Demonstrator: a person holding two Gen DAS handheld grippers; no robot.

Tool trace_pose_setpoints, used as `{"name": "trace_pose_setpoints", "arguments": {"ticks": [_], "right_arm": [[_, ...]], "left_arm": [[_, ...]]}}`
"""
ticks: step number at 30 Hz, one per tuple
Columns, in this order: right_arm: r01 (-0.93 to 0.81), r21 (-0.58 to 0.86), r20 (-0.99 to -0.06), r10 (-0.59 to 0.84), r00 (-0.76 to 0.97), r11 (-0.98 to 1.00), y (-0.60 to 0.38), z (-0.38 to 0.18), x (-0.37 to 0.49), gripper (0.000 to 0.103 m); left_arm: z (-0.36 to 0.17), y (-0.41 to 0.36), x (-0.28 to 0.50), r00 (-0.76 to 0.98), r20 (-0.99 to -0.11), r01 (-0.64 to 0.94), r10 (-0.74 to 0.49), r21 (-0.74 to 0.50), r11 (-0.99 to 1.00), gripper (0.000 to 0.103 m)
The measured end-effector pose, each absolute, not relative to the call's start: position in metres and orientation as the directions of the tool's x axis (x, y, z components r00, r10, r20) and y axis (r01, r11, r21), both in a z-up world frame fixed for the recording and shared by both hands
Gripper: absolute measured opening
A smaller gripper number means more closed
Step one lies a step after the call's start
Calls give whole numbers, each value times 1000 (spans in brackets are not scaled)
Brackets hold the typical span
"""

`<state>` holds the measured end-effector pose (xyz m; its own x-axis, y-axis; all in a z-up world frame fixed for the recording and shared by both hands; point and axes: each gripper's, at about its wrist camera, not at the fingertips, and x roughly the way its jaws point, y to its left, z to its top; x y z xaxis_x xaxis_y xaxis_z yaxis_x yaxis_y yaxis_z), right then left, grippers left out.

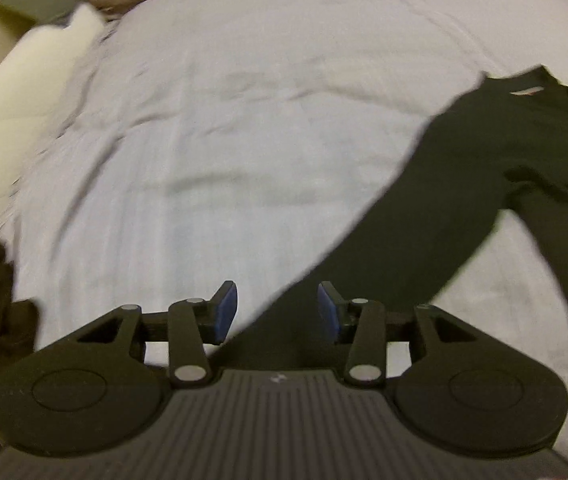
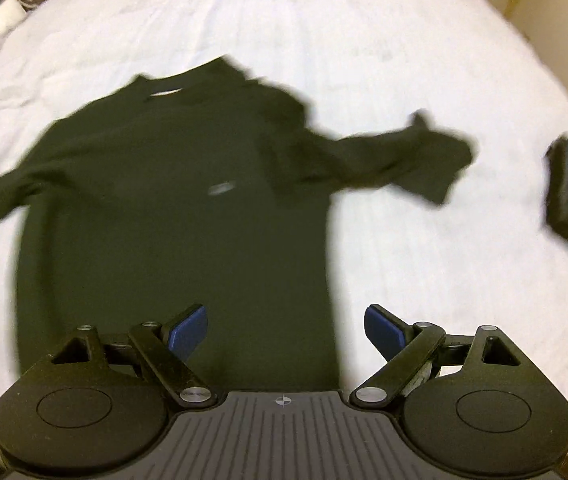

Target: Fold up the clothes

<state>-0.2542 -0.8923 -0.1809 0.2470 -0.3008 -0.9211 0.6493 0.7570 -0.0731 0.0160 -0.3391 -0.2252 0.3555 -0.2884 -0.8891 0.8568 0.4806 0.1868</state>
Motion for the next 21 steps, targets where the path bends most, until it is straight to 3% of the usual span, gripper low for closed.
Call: {"name": "trace_pose_setpoints", "arguments": {"ticks": [4, 14, 15, 16, 19, 21], "right_arm": [[670, -53, -907, -317, 279, 740, -974, -189, -276, 88], [719, 289, -879, -122, 460, 632, -1157, -293, -290, 86], [720, 331, -873, -92, 479, 610, -1167, -303, -291, 57], [728, 372, -871, -55, 489, 576, -1176, -313, -293, 21], [736, 495, -835, 18, 550, 461, -1187, -313, -312, 4], [728, 593, -786, 47, 617, 344, -1187, -294, -332, 4]], "left_arm": [[-233, -390, -50, 304, -911, 864, -280, 140, 484, 39], [-275, -483, -246, 130, -976, 955, -177, 75, 288, 40], [-276, -491, -256, 121, -977, 959, -176, 70, 274, 40], [-274, -498, -260, 118, -976, 961, -185, 65, 269, 40], [-267, -520, -270, 107, -971, 966, -212, 51, 253, 40], [-264, -532, -271, 108, -967, 968, -229, 50, 244, 40]]}}
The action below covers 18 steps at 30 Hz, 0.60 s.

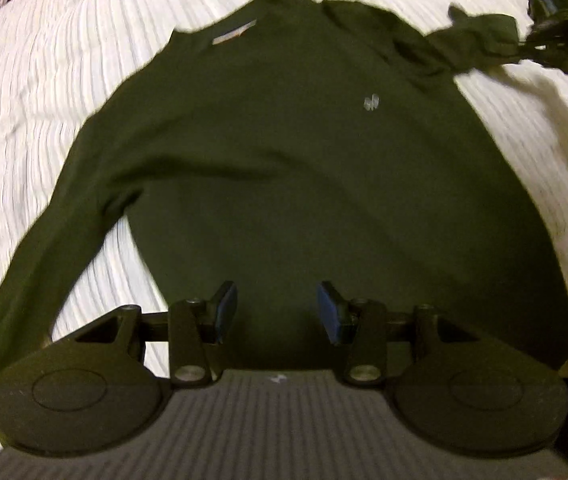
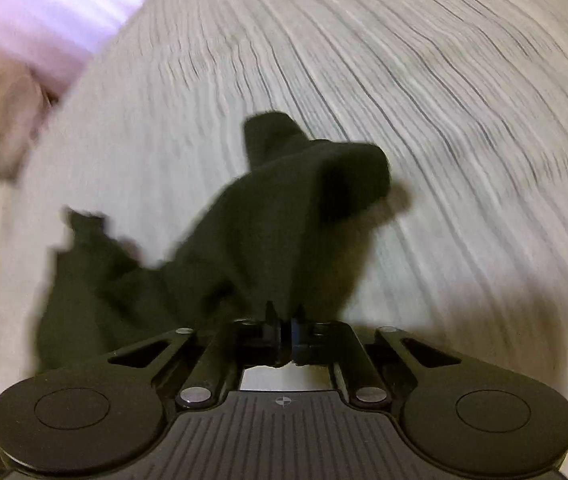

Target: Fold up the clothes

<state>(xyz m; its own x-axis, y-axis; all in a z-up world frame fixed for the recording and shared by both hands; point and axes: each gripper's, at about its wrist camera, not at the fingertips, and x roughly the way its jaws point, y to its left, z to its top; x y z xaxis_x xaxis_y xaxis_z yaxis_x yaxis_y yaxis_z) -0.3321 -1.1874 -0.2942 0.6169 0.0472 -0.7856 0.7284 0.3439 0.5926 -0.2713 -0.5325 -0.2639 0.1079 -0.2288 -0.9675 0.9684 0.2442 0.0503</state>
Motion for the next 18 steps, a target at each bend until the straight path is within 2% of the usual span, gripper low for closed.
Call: {"name": "trace_pose_setpoints", "arguments": {"ticks": [2, 5, 7, 9, 11, 12, 13, 18], "right_arm": [[696, 685, -720, 50, 692, 214, -1191, -272, -352, 4], [588, 808, -588, -17, 809, 31, -1206, -235, -376, 4], [572, 818, -565, -109, 818, 55, -1225, -214, -374, 4], [620, 769, -589, -205, 782, 155, -1241, -199, -364, 6], [734, 614, -669, -304, 679, 289, -1244, -189, -348, 39], [764, 548, -687, -339, 644, 340, -1241, -186, -343, 80], [776, 501, -692, -361, 625, 383, -1235, -186, -341, 96], [810, 338, -759, -369, 536, 480, -1187, -212, -359, 95]], "left_arm": [[-260, -543, -268, 118, -962, 968, -247, 56, 243, 40], [-257, -550, -263, 120, -957, 967, -264, 53, 250, 40], [-259, -551, -261, 120, -958, 968, -261, 55, 245, 40], [-262, -550, -261, 119, -961, 970, -251, 59, 237, 40], [-263, -545, -262, 112, -965, 970, -236, 55, 236, 40], [-263, -543, -263, 109, -967, 970, -229, 53, 237, 40], [-262, -541, -264, 109, -969, 969, -222, 53, 242, 40], [-271, -533, -266, 87, -979, 961, -186, 33, 274, 42]]}}
